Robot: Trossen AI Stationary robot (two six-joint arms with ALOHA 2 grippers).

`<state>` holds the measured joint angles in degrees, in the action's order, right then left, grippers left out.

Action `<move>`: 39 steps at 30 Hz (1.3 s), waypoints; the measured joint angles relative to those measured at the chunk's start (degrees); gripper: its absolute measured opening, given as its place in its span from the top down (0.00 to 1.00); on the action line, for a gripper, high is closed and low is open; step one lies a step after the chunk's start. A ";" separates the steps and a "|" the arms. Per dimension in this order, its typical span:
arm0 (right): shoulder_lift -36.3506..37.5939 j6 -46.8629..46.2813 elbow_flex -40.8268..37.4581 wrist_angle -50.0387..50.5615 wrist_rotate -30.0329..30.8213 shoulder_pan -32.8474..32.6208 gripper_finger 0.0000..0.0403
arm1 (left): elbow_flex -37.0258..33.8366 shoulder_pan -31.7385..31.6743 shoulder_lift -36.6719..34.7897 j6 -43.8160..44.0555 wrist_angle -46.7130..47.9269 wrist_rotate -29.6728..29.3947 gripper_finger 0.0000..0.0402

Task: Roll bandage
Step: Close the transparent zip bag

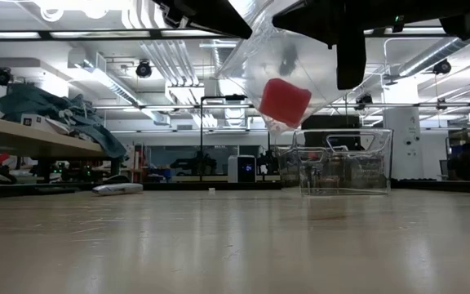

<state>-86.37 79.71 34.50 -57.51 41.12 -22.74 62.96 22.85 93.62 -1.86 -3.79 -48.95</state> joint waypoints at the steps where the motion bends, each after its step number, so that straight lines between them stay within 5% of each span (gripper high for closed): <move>1: 0.02 -1.42 -0.02 -0.09 -0.69 0.01 1.00 | 0.00 0.00 0.00 0.61 0.00 0.01 0.97; 11: 0.86 -6.39 -0.02 -0.26 -4.11 0.00 1.00 | 0.00 -0.03 0.00 2.22 -0.28 0.00 0.73; 18: 0.91 -8.49 -0.02 -0.23 -4.10 0.00 1.00 | -0.02 -0.04 0.00 1.07 -0.37 0.00 0.67; 31: 0.94 -14.19 -0.02 1.07 -3.64 0.00 1.00 | -0.02 -0.09 0.00 2.93 -0.59 0.00 0.76; 36: 0.94 -14.19 -0.02 1.54 -3.62 0.00 1.00 | -0.02 -0.09 0.00 3.15 -0.59 0.99 0.96; 39: 0.94 -14.19 -0.02 1.54 -3.62 0.00 1.00 | -0.02 -0.09 0.00 3.65 -0.57 1.48 0.96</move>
<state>-85.43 65.52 34.48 -55.98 37.50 -22.74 62.94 22.76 93.62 1.79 -4.36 -47.47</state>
